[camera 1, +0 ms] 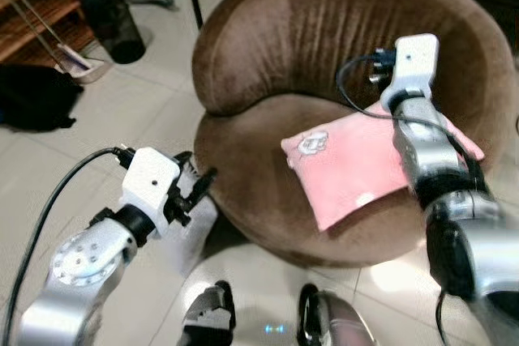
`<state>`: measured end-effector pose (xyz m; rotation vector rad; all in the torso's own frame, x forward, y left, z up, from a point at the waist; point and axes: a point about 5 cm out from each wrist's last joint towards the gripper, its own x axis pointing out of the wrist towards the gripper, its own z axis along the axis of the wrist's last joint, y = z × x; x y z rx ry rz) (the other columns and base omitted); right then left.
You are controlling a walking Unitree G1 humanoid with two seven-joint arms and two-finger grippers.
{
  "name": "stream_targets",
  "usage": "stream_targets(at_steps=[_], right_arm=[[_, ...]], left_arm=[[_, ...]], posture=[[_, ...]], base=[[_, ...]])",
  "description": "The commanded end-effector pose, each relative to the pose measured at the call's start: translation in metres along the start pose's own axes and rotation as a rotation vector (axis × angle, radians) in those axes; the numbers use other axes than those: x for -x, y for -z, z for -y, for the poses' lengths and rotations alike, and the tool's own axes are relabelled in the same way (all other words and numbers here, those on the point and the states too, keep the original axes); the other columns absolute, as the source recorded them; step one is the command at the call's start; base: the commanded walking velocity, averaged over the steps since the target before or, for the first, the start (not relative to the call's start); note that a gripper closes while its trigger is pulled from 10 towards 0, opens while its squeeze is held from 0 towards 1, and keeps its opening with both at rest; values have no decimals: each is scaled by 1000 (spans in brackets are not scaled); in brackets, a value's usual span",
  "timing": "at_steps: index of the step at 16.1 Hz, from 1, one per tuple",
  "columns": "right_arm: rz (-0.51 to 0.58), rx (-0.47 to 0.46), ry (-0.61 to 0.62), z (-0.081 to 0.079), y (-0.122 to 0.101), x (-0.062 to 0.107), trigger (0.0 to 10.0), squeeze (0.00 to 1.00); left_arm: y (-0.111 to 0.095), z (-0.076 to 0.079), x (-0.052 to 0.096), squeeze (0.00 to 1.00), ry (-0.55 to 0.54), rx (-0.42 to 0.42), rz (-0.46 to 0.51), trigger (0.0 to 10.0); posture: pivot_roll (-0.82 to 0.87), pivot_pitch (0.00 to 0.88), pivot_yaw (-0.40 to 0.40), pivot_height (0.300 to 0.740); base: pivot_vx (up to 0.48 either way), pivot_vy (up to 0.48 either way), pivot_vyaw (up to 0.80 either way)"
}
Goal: Move the pillow to the sofa from floor
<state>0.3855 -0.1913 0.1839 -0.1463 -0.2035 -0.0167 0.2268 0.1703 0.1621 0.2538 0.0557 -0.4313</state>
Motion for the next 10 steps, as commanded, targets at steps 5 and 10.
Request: stream_targets(at_steps=[5,10], right_arm=[[-118,-96,-42,-22,19,92,10000,0],[-210,-141,-32,-29,11,129,10000,0]], left_arm=[[8,-4,-22,0,-141,34,18,10000],[7,-9,-38,0,-193,36,48,10000]], posture=[[-71,78,29,740],[-84,34,13,740]], base=[[0,97,0],[0,297,0]])
